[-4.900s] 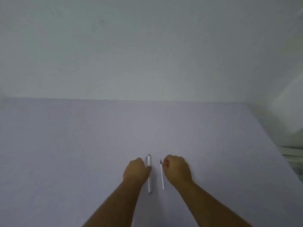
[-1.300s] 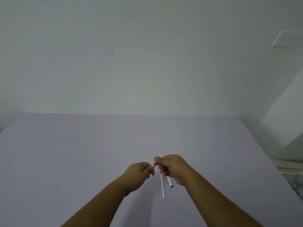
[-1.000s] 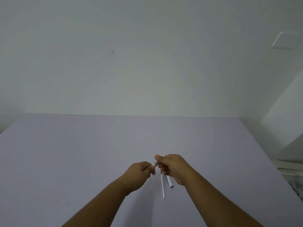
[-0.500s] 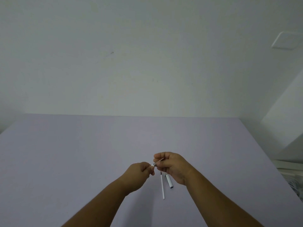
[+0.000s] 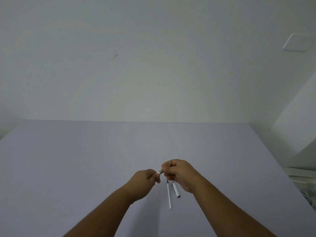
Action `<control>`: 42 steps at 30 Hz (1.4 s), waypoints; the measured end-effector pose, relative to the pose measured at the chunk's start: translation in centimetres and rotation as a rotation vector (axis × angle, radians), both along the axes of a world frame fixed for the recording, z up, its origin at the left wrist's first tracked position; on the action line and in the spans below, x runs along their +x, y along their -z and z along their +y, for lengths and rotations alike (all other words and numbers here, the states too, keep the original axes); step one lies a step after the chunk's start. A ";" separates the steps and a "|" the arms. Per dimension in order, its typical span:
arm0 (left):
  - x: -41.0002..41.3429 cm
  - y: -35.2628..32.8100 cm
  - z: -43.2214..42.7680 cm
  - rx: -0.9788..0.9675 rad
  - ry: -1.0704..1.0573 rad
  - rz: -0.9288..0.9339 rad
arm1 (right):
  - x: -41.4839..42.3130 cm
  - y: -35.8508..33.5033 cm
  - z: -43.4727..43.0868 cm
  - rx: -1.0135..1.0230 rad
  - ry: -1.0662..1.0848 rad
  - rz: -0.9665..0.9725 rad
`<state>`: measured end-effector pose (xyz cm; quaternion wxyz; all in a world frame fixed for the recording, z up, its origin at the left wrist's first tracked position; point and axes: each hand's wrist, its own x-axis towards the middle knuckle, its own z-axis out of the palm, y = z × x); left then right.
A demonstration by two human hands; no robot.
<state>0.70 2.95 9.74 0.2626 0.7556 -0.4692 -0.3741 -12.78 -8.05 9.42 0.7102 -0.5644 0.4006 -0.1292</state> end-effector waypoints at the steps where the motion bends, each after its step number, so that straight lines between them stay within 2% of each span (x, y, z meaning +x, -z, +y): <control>1: 0.0 0.0 0.0 0.001 0.000 -0.003 | 0.0 0.1 -0.2 0.005 0.000 -0.034; 4: 0.0 0.0 0.1 -0.006 -0.005 0.004 | 0.0 -0.3 0.0 0.063 -0.006 -0.050; 7: -0.1 0.0 0.1 -0.011 -0.007 0.019 | -0.1 -0.2 0.1 0.009 -0.011 0.047; 12: -0.1 -0.2 0.2 -0.011 -0.002 -0.015 | -0.4 0.0 0.2 0.049 -0.013 -0.093; 14: -0.1 -0.2 0.3 -0.015 -0.006 -0.014 | -0.3 -0.3 0.4 0.081 -0.010 -0.040; 17: -0.3 -0.4 0.3 -0.014 -0.004 -0.011 | -0.3 -0.2 0.8 0.015 -0.008 0.049; 21: -0.3 -0.5 0.4 -0.014 -0.006 -0.022 | -0.4 -0.2 0.8 0.066 0.006 -0.095; 23: -0.3 -0.5 0.5 -0.018 -0.006 -0.022 | -0.4 -0.5 0.9 0.133 -0.004 -0.063; 26: -0.2 -0.4 0.5 -0.019 -0.011 -0.006 | -0.3 -0.4 0.8 0.063 -0.001 0.006; 30: -0.2 -0.3 0.5 -0.007 -0.050 0.065 | -0.2 -0.7 0.3 0.086 0.131 -0.198; 38: -0.3 -0.4 0.5 -0.012 -0.108 0.226 | 0.0 -0.8 -0.2 0.084 0.175 -0.201; 42: 0.3 0.0 0.7 -0.009 -0.156 0.319 | 0.6 -0.6 -1.5 0.137 0.445 -0.273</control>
